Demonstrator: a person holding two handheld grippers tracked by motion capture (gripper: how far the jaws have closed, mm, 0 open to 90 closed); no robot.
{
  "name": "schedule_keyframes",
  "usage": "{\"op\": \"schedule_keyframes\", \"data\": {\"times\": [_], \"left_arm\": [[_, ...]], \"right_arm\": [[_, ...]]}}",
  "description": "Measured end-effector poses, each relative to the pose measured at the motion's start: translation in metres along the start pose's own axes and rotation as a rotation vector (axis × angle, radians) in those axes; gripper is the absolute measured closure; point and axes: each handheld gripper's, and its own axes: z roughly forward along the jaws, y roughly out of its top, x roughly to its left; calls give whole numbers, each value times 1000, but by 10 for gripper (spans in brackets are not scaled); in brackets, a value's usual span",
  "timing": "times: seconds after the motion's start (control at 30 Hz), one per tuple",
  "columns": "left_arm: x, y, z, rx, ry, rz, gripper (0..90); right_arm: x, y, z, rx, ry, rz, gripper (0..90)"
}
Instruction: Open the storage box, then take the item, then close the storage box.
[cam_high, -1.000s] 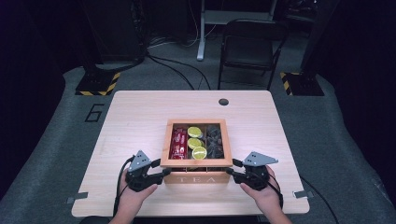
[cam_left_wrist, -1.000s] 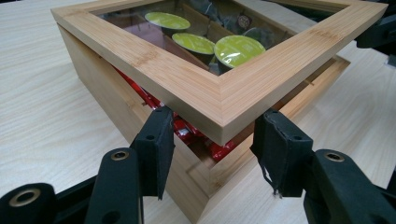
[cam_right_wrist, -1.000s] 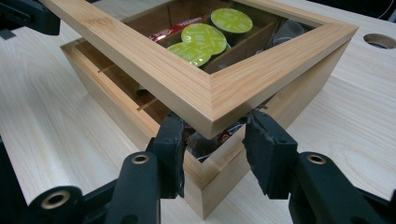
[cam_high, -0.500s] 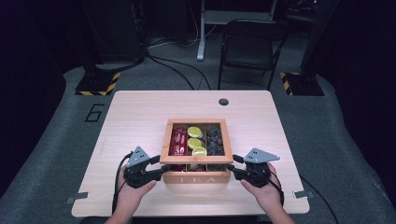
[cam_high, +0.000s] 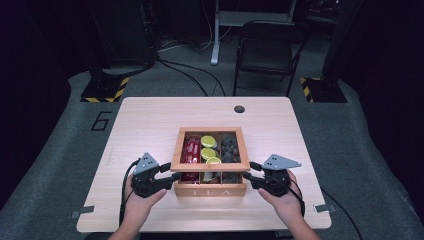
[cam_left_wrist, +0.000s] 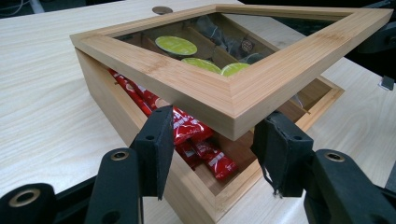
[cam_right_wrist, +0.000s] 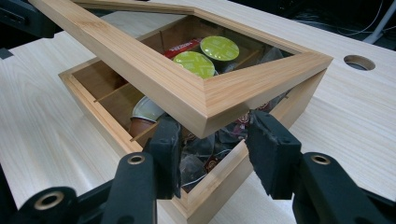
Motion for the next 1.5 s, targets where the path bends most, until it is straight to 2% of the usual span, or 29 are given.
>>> {"op": "schedule_keyframes", "data": {"times": [0.27,0.43,0.67,0.8,0.97,1.23,1.3,1.43,1.5], "left_arm": [[-1,14,-4,-8,29,25,477],[0,24,-6,-23,44,40,476],[4,37,-7,-24,46,56,479],[7,44,-6,-30,48,49,485],[10,55,-7,-46,61,73,503],[16,75,-5,-63,83,88,527],[18,79,-3,-60,93,96,538],[20,81,1,-82,112,88,557],[21,82,1,-91,119,93,566]], "right_arm": [[-5,11,-1,-5,12,34,548],[-8,22,-3,-10,11,16,544],[-13,34,-4,-16,9,23,542],[-17,42,-4,-19,18,32,540],[-20,52,-5,-28,13,29,543],[-24,73,-4,-59,-38,-34,559],[-26,77,-2,-62,-41,-16,547],[-31,80,4,-71,-68,-29,539],[-31,81,6,-77,-75,-19,544]]}}
